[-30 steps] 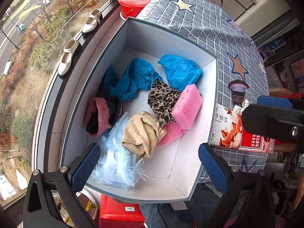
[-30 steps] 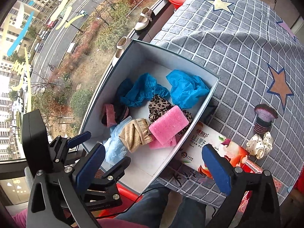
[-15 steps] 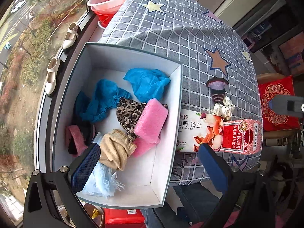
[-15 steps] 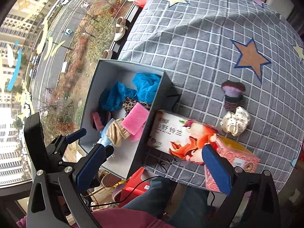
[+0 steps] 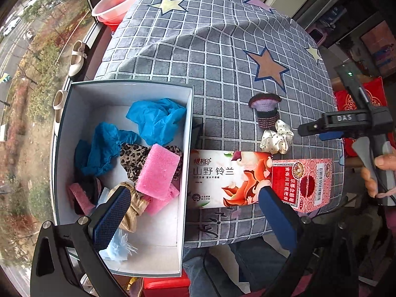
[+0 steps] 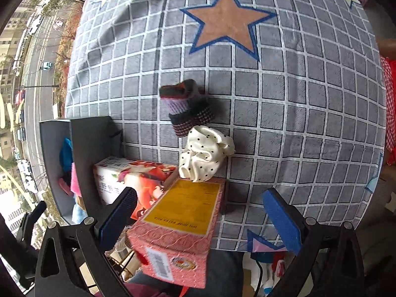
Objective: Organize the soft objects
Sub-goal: 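Move the left tool to the dark knit cap while the right tool approaches the polka-dot scrunchie, then grasp the dark knit cap with the left tool while the right tool grasps the scrunchie, then carry the knit cap and polka-dot scrunchie over the white box with both tools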
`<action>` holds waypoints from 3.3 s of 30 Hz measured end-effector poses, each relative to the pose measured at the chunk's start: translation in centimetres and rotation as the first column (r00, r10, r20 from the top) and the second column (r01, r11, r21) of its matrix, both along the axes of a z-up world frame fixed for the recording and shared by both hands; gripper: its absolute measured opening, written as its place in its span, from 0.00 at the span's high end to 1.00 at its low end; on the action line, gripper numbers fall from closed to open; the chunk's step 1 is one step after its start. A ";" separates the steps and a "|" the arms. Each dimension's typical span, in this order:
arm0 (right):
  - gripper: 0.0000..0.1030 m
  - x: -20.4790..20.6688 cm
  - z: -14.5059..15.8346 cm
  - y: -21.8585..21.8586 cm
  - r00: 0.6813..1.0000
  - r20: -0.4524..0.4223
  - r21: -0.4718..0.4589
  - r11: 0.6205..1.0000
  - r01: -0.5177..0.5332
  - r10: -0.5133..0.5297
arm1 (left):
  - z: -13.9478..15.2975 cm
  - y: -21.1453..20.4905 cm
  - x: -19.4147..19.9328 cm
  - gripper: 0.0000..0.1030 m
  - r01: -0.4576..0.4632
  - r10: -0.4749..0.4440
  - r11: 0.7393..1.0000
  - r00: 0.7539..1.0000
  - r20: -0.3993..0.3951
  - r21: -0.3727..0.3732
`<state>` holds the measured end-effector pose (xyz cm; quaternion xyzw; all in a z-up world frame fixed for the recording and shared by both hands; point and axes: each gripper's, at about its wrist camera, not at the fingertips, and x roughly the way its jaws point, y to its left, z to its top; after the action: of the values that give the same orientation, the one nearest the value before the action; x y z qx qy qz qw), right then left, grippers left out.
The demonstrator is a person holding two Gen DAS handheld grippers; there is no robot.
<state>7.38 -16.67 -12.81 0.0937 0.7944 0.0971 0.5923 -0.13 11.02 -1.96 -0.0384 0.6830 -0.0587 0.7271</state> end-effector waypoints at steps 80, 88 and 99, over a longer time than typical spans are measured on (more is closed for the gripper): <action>0.70 -1.3 -3.4 -12.1 0.945 0.300 -0.054 0.986 0.157 -0.134 | -13.1 -26.2 15.1 0.50 0.506 -0.501 0.855 0.863 -0.067 0.113; 0.70 -4.3 -0.6 -14.8 0.935 0.297 -0.038 0.976 0.216 -0.195 | -6.7 -28.5 11.4 0.50 0.585 -0.587 0.810 0.807 0.062 0.044; 0.70 -9.7 3.1 -14.9 0.918 0.316 -0.063 0.960 0.272 -0.239 | 0.7 -32.1 2.0 0.50 0.749 -0.736 0.662 0.657 0.164 -0.030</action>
<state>-2.36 -31.60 -9.68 0.1492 0.6782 -0.0097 0.7195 1.83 -21.07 -1.26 0.2135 0.5836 -0.3855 0.6820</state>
